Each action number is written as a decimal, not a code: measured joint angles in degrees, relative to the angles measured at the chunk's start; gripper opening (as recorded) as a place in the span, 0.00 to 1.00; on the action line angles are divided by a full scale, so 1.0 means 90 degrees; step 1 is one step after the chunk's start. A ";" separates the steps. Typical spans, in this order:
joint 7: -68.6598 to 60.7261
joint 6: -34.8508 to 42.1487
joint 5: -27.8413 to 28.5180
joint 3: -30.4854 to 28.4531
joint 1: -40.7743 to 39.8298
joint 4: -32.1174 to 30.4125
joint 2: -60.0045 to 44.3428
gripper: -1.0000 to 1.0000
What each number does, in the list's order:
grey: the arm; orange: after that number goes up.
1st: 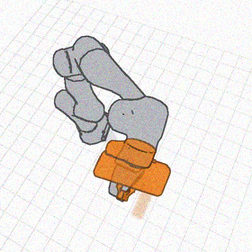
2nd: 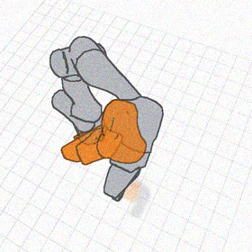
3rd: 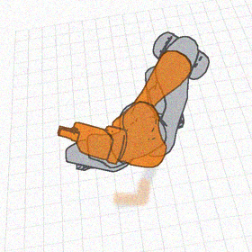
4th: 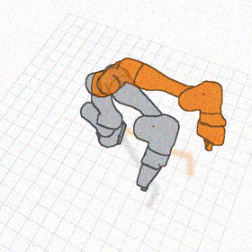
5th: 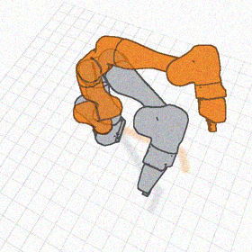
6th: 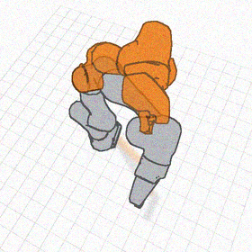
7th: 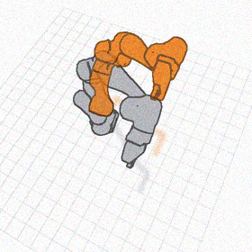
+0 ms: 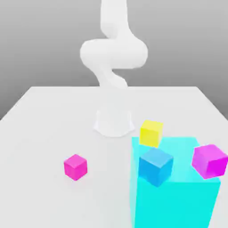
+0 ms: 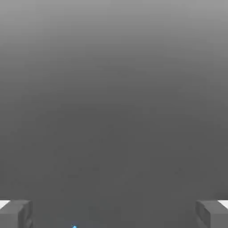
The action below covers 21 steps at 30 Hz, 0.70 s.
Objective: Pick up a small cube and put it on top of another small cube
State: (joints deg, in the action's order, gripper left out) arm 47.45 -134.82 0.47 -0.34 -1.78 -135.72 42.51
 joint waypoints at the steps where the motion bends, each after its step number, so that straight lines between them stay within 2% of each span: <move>1: 0.0088 -0.0164 0.0025 -0.0020 -0.0097 -0.0211 -0.0183 0.50; 16: 0.1429 -0.2749 0.0288 -0.0506 -0.1606 -0.3490 -0.3156 0.50; 18: 0.1479 -0.3447 0.0174 -0.0626 -0.1732 -0.3761 -0.4064 0.50; 21: 0.1259 -0.4221 -0.0224 -0.0472 -0.1882 -0.3775 -0.5039 0.50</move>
State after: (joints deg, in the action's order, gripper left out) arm 58.79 -172.81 -1.55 -4.58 -18.72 -169.69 -2.85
